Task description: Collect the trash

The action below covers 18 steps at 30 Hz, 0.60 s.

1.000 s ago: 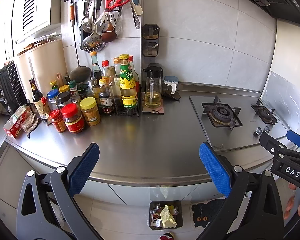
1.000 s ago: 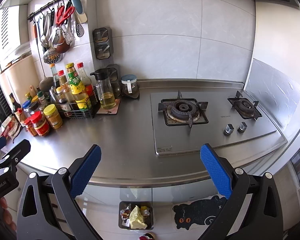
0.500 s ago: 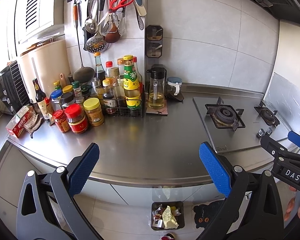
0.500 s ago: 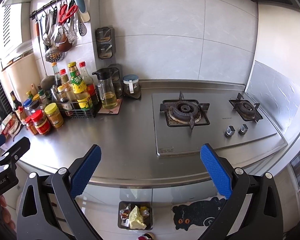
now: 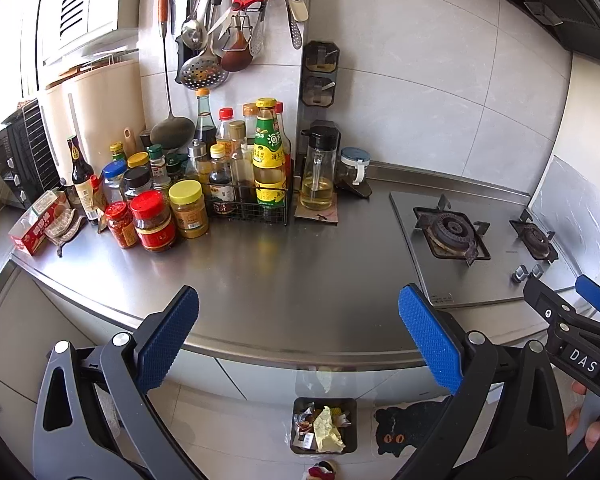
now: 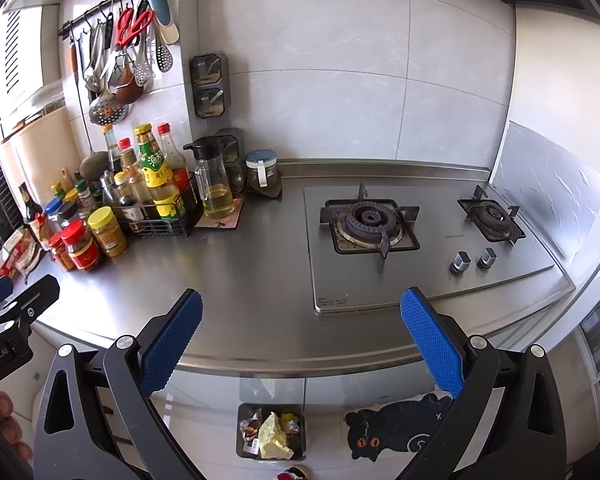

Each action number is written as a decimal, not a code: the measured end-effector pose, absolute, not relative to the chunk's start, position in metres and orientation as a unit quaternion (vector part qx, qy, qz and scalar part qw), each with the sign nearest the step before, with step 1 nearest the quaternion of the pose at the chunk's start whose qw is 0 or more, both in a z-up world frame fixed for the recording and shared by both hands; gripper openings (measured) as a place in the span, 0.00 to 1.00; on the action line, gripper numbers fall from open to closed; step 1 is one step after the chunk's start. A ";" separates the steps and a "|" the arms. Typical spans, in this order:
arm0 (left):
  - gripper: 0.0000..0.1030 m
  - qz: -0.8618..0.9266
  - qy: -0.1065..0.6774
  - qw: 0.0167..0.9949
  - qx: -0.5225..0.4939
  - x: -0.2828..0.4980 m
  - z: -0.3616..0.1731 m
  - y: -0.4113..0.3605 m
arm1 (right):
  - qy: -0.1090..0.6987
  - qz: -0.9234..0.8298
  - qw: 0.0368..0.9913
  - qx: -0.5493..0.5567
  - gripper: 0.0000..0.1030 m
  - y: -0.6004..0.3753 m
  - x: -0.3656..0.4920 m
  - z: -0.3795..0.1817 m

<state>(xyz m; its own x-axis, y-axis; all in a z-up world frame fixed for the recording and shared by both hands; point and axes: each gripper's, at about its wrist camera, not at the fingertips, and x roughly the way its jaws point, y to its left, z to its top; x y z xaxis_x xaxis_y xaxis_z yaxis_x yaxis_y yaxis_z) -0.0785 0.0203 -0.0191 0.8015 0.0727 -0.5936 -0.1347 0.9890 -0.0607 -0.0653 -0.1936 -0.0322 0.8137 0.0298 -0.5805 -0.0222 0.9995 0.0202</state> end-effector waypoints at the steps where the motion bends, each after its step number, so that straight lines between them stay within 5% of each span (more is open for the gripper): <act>1: 0.92 0.058 0.308 0.948 -0.048 -0.079 -0.019 0.020 | 0.305 0.014 0.952 0.006 0.97 -0.194 -0.065 -0.033; 18: 0.92 0.047 0.295 0.954 -0.031 -0.086 -0.015 0.012 | 0.306 0.015 0.952 0.006 0.97 -0.192 -0.067 -0.035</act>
